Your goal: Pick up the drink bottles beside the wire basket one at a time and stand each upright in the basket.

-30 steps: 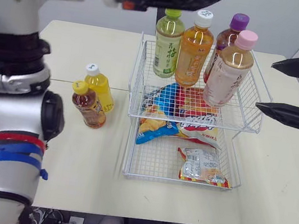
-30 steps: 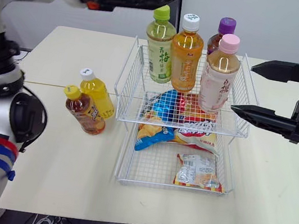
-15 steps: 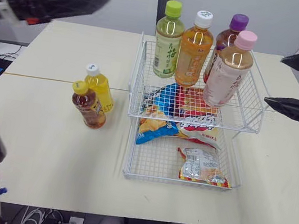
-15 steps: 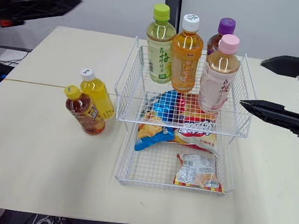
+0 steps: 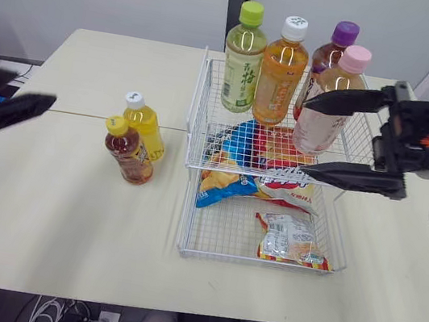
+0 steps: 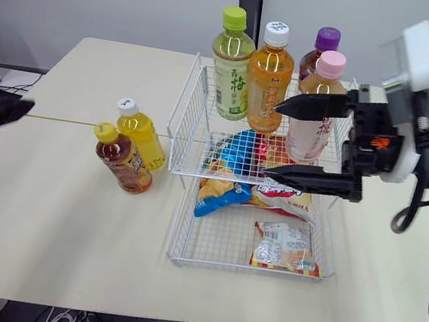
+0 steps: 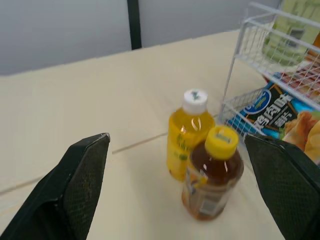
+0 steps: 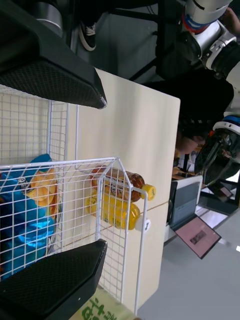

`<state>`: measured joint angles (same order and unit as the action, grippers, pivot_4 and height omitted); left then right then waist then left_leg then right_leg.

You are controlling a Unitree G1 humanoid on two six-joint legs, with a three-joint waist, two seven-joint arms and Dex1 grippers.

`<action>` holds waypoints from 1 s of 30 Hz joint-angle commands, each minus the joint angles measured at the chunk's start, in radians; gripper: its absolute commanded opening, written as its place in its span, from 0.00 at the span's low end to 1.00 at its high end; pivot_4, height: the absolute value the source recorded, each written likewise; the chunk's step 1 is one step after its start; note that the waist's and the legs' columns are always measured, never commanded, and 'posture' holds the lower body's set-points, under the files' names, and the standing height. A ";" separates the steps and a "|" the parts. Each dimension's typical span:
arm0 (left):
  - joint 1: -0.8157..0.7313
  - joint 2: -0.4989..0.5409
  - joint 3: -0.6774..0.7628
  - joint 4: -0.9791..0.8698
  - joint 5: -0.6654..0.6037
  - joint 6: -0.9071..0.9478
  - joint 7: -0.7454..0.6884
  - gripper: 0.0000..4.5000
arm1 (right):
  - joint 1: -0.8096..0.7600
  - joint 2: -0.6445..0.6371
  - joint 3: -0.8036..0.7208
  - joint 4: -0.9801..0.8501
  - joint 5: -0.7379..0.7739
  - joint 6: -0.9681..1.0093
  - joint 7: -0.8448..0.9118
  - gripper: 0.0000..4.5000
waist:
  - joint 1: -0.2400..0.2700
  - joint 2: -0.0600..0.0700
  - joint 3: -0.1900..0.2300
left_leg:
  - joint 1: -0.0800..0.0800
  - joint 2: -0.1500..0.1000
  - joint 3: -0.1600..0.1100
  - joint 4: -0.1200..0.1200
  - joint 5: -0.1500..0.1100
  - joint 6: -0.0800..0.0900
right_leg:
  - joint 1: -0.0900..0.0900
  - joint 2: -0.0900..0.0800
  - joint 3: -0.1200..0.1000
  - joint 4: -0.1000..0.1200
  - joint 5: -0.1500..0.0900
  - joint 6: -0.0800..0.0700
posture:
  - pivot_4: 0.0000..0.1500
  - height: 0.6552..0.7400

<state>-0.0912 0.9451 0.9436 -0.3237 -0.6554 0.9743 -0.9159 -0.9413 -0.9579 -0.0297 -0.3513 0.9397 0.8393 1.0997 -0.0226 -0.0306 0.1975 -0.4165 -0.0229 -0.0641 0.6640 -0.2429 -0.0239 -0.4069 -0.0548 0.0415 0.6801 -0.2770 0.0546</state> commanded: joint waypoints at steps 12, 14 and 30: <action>0.039 -0.295 -0.089 -0.356 -0.173 0.008 0.405 0.99 | -0.052 0.045 0.025 -0.017 -0.027 0.027 0.018 1.00 | 0.008 -0.002 -0.001 | 0.000 0.000 -0.001 0.000 0.000 0.000 | 0.001 0.000 -0.001 0.001 0.000 -0.001 | 1.00 1.00; 0.022 -0.332 -0.138 -0.379 -0.155 -0.023 0.469 0.99 | -0.051 0.042 0.023 -0.017 -0.030 0.027 0.025 1.00 | 0.008 -0.002 -0.001 | 0.000 0.000 -0.001 0.000 0.000 0.000 | 0.001 0.000 -0.001 0.001 0.000 -0.001 | 1.00 1.00; -0.116 -0.434 -0.482 -0.275 0.062 -0.181 0.714 0.99 | -0.053 0.030 0.010 -0.019 -0.040 0.039 0.051 1.00 | 0.016 -0.002 -0.002 | 0.000 0.000 -0.001 0.000 0.000 0.000 | 0.001 0.002 0.000 0.000 0.001 -0.001 | 1.00 1.00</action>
<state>-0.1922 0.5049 0.4619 -0.5911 -0.6045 0.8191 -0.2074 -0.9696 -0.9129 0.0144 -0.3506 0.8960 0.8808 1.1460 -0.0070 -0.0326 0.1958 -0.4166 -0.0232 -0.0647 0.6642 -0.2430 -0.0239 -0.4063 -0.0528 0.0411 0.6805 -0.2765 0.0540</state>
